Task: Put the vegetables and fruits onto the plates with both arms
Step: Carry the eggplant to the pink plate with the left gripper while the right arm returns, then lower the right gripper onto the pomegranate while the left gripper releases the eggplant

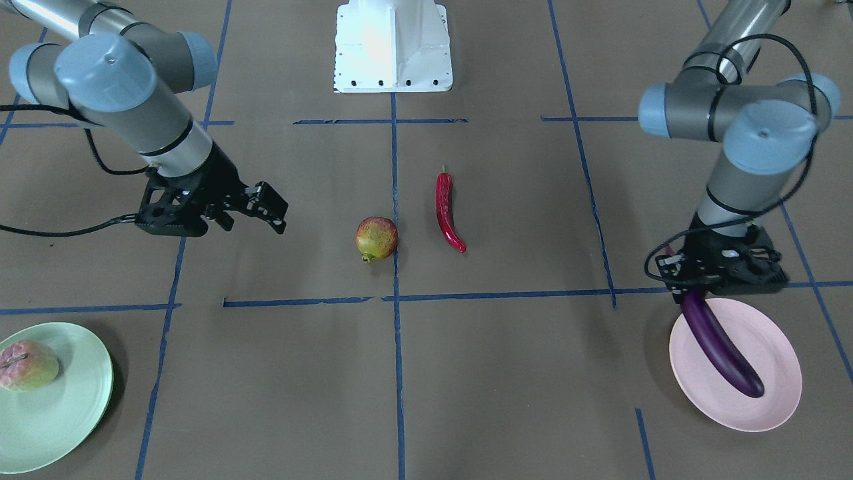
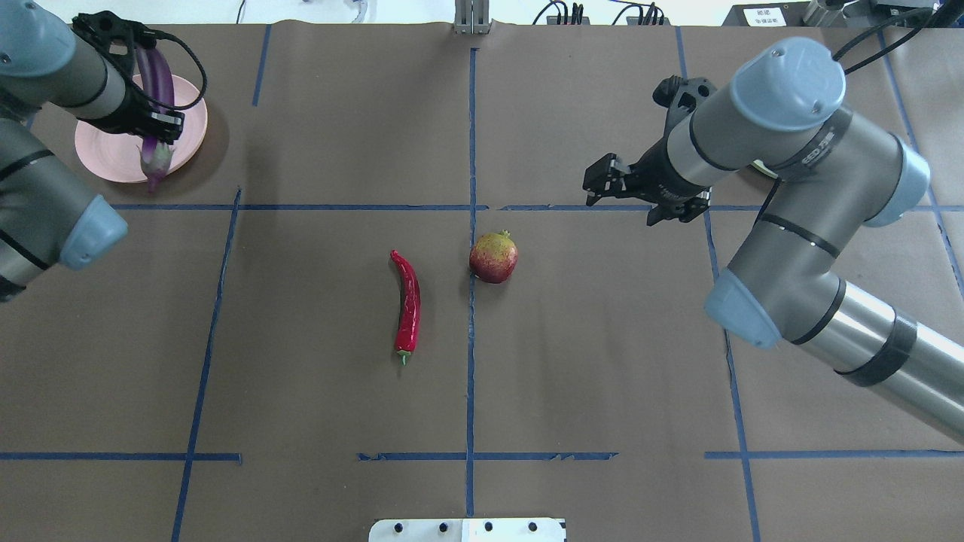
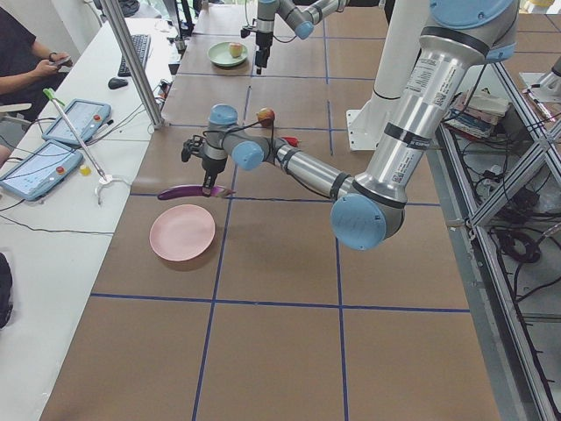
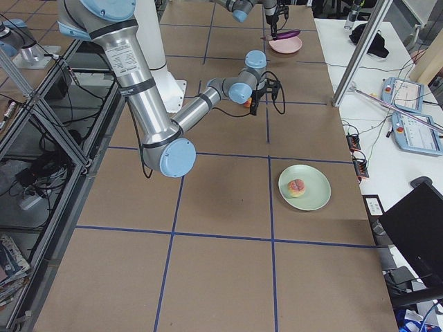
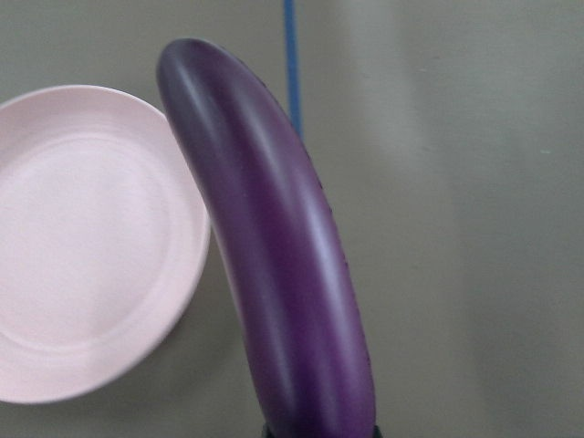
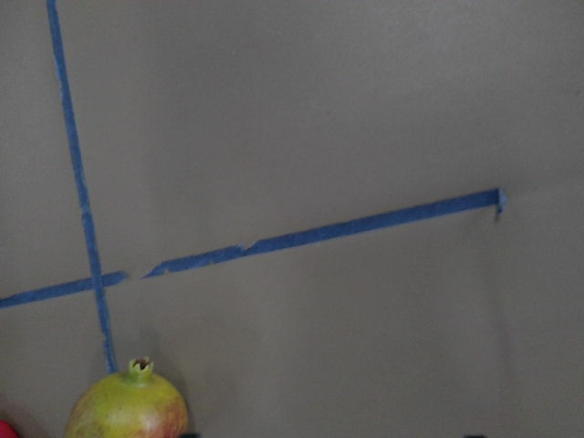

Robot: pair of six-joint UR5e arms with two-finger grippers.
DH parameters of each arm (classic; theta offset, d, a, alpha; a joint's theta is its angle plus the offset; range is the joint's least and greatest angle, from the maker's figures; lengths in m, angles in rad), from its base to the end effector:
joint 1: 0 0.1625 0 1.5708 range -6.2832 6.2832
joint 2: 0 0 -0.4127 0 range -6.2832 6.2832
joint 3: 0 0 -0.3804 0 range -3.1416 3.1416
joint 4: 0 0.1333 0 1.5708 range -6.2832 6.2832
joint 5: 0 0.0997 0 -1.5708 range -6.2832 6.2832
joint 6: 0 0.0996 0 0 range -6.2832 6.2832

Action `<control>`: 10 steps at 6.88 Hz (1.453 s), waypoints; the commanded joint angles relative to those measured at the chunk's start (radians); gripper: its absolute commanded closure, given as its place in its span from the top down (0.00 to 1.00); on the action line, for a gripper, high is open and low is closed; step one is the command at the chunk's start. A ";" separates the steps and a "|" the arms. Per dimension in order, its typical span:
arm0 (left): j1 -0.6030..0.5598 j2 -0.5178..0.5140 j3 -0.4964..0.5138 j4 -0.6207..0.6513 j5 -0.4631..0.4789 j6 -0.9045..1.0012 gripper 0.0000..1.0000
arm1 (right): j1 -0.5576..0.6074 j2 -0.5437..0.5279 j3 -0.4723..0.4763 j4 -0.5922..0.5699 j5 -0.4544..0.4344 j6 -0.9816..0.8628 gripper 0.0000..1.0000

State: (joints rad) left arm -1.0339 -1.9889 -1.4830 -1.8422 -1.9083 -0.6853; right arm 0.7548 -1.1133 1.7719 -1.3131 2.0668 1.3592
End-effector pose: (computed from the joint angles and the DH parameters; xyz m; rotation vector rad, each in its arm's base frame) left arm 0.2528 -0.6208 0.4373 0.3002 0.6097 -0.0411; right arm -0.3879 -0.4828 0.2742 0.0089 -1.0092 0.2694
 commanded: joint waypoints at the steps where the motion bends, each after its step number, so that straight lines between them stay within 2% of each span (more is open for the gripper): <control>1: -0.078 -0.062 0.195 -0.047 -0.044 0.121 0.18 | -0.099 0.018 0.017 0.000 -0.106 0.081 1.00; 2: -0.078 -0.076 0.251 -0.078 -0.046 0.121 0.25 | -0.118 0.024 0.017 0.000 -0.118 0.095 1.00; 4: -0.077 -0.151 0.381 -0.112 -0.044 0.121 0.55 | -0.152 0.049 0.015 0.000 -0.132 0.147 1.00; 5: -0.077 -0.172 0.444 -0.161 -0.043 0.121 0.89 | -0.176 0.052 0.015 0.000 -0.170 0.165 1.00; 6: -0.081 -0.166 0.449 -0.204 -0.044 0.115 1.00 | -0.184 0.064 0.012 0.000 -0.178 0.172 1.00; 7: -0.083 -0.166 0.445 -0.209 -0.046 0.110 1.00 | -0.195 0.066 0.011 -0.002 -0.186 0.172 1.00; 8: -0.107 -0.166 0.435 -0.209 -0.098 0.112 1.00 | -0.209 0.067 0.006 -0.002 -0.218 0.172 1.00; 9: -0.162 -0.162 0.429 -0.210 -0.242 0.115 1.00 | -0.221 0.081 0.003 -0.002 -0.249 0.172 1.00; 10: -0.219 -0.136 0.402 -0.209 -0.359 0.121 1.00 | -0.230 0.134 -0.047 -0.008 -0.279 0.229 1.00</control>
State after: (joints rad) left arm -1.1909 -2.1458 -1.0579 -2.0509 -2.1310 -0.5701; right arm 0.5373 -1.0238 1.7643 -1.3160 1.8234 1.5450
